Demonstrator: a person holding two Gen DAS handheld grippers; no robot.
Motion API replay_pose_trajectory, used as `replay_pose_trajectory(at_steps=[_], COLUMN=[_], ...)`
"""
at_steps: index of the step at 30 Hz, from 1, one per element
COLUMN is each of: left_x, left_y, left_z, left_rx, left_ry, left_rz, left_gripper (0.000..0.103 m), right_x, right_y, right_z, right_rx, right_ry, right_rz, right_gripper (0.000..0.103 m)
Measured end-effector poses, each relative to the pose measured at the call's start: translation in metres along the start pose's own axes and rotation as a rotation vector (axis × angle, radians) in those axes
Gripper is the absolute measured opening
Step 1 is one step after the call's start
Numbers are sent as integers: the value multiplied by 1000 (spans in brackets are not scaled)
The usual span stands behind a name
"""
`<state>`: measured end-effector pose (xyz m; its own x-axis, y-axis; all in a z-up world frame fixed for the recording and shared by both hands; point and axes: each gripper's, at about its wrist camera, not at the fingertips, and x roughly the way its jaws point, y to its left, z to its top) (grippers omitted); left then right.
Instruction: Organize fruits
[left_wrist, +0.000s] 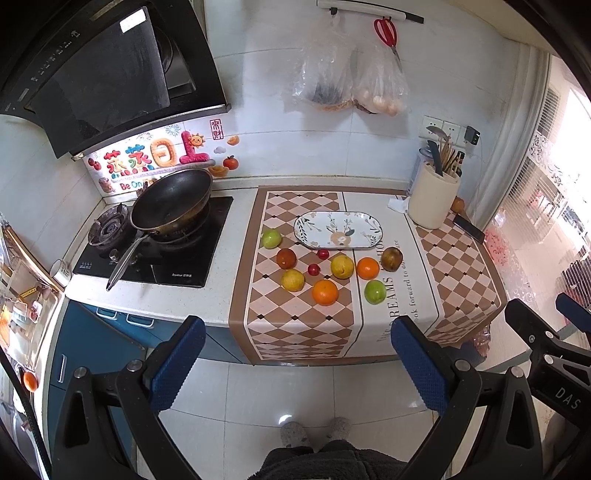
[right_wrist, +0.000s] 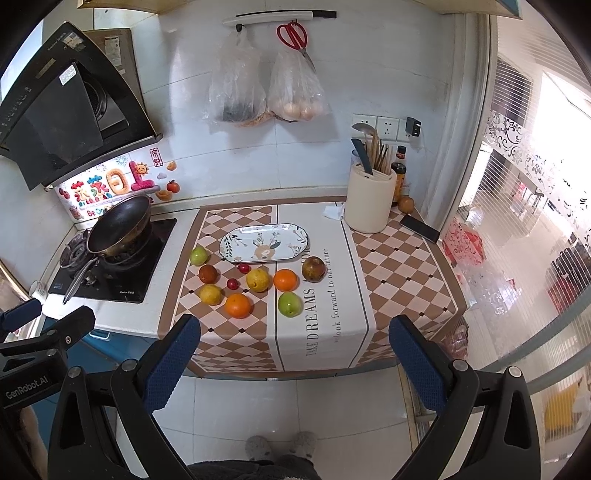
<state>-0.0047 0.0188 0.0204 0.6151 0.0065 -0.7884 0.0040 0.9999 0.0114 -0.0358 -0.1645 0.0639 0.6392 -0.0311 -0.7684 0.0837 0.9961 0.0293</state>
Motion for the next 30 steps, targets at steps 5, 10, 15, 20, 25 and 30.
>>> replay_pose_trajectory(at_steps=[5,10,15,20,25,30], left_x=[1,0,0,1,-2,-3], left_y=[-1,1,1,1,4,6], left_z=[-1,-1,-1,-1,0,1], left_rx=[-3,-2,-2,-3,-5,-6], left_ry=[-2,-3,-5,-5,-3,-5], left_rz=[2,1,1,-1,-3,-3], left_gripper=[103,103,103,103,103,103], right_x=[0,0,-1,-2,-3,-3], right_y=[0,0,1,3,2,2], right_z=[2,2,2,2,4,3], right_rx=[-8,-8,-9,-8,-6,-8], right_ry=[-1,-2,-2,-6,0,-3], right_rz=[7,8,9,10,11,12], right_gripper=[103,103,103,103,103,103])
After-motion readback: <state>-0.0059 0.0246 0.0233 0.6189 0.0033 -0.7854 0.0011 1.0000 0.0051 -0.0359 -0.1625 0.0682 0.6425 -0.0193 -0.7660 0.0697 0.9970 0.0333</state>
